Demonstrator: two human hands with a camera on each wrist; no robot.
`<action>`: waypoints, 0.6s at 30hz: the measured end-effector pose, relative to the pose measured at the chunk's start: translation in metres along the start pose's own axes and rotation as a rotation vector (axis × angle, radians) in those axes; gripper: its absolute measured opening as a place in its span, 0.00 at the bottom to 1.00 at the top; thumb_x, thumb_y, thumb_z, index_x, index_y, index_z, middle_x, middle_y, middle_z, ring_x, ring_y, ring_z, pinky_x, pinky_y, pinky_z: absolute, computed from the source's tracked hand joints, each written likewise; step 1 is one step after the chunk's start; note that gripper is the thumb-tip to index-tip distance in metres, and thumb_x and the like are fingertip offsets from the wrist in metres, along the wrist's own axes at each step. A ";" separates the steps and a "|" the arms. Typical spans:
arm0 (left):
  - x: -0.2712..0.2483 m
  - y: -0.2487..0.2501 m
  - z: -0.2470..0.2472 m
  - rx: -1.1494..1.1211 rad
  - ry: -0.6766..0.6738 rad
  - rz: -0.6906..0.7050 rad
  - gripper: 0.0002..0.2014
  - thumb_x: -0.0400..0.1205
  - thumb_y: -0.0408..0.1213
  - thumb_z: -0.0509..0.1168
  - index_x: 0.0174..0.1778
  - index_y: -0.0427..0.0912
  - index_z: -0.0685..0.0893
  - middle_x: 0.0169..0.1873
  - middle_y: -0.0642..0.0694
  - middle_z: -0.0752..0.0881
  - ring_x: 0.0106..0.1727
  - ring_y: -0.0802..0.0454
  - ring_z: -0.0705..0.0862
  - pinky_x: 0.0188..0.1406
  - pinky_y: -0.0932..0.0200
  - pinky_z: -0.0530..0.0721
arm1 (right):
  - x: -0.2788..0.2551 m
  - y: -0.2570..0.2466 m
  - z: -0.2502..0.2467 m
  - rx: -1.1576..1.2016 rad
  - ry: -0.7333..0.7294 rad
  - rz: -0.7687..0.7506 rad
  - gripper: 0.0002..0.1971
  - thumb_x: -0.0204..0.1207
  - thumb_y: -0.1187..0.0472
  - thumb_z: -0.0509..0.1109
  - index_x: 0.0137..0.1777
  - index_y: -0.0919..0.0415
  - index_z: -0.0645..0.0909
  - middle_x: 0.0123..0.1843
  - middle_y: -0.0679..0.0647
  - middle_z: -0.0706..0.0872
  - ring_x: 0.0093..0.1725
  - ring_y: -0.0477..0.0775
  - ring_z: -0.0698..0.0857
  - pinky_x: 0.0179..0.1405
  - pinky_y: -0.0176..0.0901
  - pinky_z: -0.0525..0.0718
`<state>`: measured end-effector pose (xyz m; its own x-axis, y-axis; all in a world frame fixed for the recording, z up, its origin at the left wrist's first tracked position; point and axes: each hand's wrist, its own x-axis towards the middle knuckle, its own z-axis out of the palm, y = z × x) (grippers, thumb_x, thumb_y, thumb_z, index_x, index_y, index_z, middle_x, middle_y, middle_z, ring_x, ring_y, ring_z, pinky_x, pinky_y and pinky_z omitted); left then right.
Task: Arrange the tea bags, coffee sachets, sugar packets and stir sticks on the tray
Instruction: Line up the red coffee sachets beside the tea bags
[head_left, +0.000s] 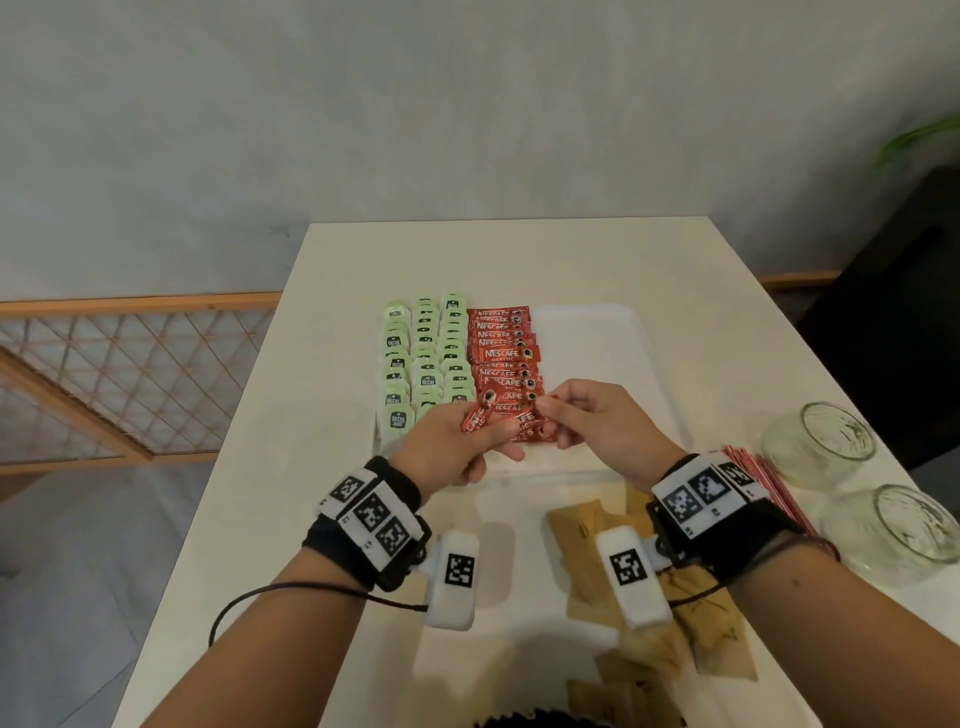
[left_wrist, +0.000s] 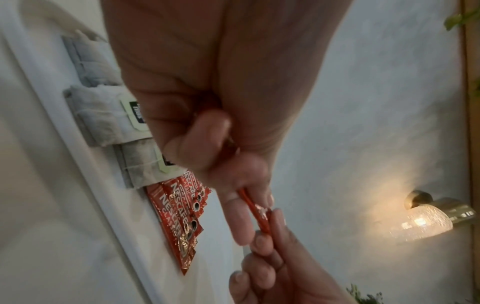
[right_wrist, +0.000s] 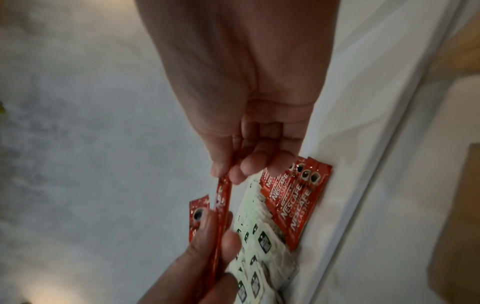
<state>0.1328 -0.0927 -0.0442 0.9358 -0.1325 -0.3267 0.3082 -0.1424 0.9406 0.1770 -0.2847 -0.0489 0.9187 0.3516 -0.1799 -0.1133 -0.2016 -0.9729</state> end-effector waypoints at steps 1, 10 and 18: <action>-0.001 0.000 -0.001 -0.007 0.010 -0.005 0.04 0.83 0.40 0.69 0.46 0.43 0.85 0.40 0.41 0.92 0.17 0.55 0.69 0.15 0.66 0.65 | -0.001 0.000 -0.002 0.006 -0.013 0.011 0.07 0.80 0.60 0.71 0.45 0.64 0.84 0.35 0.54 0.86 0.29 0.47 0.80 0.36 0.35 0.82; -0.009 0.003 0.003 -0.021 -0.033 -0.003 0.04 0.82 0.38 0.70 0.50 0.42 0.87 0.39 0.40 0.91 0.17 0.57 0.64 0.15 0.68 0.63 | -0.009 -0.012 -0.011 -0.023 -0.185 0.097 0.08 0.75 0.61 0.75 0.49 0.66 0.87 0.36 0.54 0.88 0.32 0.47 0.82 0.42 0.38 0.86; 0.000 0.000 -0.011 0.101 0.166 -0.074 0.17 0.85 0.53 0.62 0.52 0.41 0.83 0.35 0.45 0.90 0.21 0.55 0.69 0.18 0.64 0.66 | -0.005 0.015 -0.027 -0.172 0.002 0.194 0.05 0.77 0.60 0.75 0.45 0.61 0.89 0.44 0.56 0.92 0.35 0.47 0.84 0.43 0.40 0.84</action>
<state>0.1347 -0.0820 -0.0437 0.9291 0.0442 -0.3671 0.3663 -0.2442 0.8979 0.1808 -0.3143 -0.0584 0.8870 0.2891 -0.3600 -0.2218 -0.4172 -0.8813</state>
